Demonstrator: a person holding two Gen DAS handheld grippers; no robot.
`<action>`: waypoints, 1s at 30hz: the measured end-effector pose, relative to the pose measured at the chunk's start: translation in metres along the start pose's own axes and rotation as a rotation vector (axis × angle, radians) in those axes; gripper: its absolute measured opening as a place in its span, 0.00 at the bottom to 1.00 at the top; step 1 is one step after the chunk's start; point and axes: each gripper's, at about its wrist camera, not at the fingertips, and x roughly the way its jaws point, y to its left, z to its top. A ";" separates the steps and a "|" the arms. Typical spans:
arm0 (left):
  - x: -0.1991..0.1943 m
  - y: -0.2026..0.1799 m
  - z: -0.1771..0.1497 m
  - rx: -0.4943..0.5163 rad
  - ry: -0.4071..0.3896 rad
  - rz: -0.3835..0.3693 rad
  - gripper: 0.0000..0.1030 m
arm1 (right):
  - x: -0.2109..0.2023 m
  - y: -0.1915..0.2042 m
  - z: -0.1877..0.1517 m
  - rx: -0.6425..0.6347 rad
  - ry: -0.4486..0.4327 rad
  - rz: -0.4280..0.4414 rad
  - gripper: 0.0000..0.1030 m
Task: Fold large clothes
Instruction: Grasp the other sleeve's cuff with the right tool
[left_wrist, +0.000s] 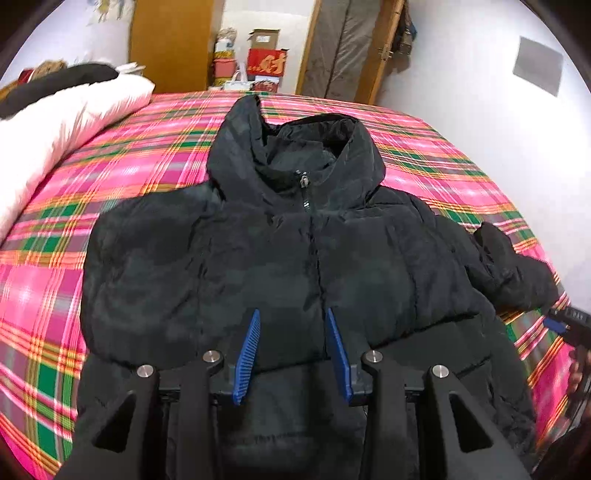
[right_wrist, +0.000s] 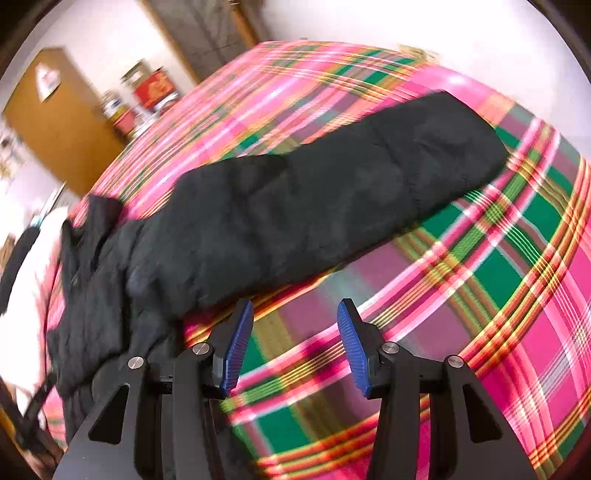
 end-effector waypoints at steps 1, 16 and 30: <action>0.002 -0.001 0.002 0.015 -0.004 0.006 0.37 | 0.005 -0.008 0.004 0.029 0.002 -0.007 0.47; 0.027 0.009 0.007 0.022 0.025 0.070 0.37 | 0.041 -0.089 0.060 0.337 -0.075 0.124 0.47; 0.025 0.011 0.009 0.006 0.025 0.061 0.37 | -0.029 -0.035 0.065 0.179 -0.186 0.170 0.08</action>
